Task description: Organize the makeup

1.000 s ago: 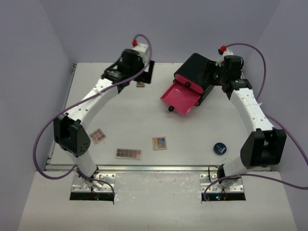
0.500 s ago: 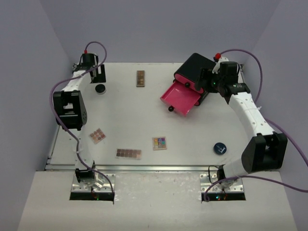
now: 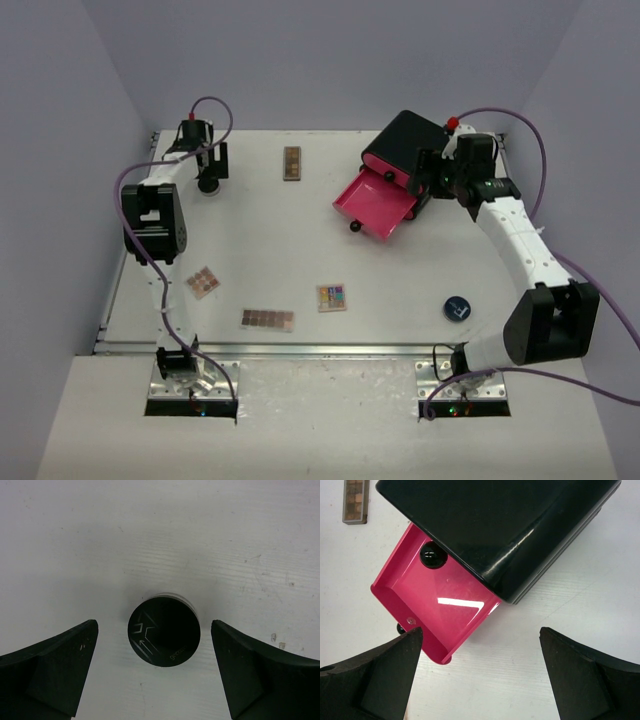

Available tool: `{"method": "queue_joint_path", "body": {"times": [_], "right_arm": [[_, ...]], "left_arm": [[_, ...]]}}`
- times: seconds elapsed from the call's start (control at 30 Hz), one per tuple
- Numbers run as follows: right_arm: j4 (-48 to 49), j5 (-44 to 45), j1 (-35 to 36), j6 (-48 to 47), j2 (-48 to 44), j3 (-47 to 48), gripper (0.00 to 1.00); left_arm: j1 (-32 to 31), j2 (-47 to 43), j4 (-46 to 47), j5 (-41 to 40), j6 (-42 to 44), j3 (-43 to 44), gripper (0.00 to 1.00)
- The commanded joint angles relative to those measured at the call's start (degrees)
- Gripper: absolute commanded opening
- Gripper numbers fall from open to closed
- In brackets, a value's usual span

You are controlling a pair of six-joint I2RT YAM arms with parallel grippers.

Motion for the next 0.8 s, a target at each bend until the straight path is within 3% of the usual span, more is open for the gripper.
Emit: {"method": "queue_joint_path", "body": {"times": [0.0,0.13,0.27,0.33,0.47,0.6,0.77], "right_arm": [[1.1,0.0,0.2,-0.6,-2.3,0.0,0.99],[0.7,0.1,0.2,-0.6,-3.0,0.0,0.99],[0.5,0.0,0.2,-0.5,-4.0,-0.2,0.99],[0.5,0.0,0.2,-0.4,-4.5,-0.3,0.99],[0.5,0.6,0.2,-0.2,-5.5,-0.6,0.99],[0.8,0.1,0.2,0.0,-6.5,-1.4,0.99],[1.0,0.4,0.2,-0.2,-7.3,-2.5,0.99]], "left_arm": [[-0.2,2.3,1.9,0.8,-1.1,0.7,0.90],[-0.2,3.1,1.3,1.7,-2.3,0.7,0.80],[-0.2,3.0,0.8,2.6,-3.1,-0.1,0.61],[-0.2,2.4,0.3,3.0,-3.3,-0.7,0.45],[-0.3,-0.2,0.2,6.1,-4.3,-3.0,0.00],[-1.2,-4.1,0.2,9.2,-5.0,-4.9,0.00],[-8.3,-12.6,0.0,9.0,-3.0,-6.9,0.00]]}}
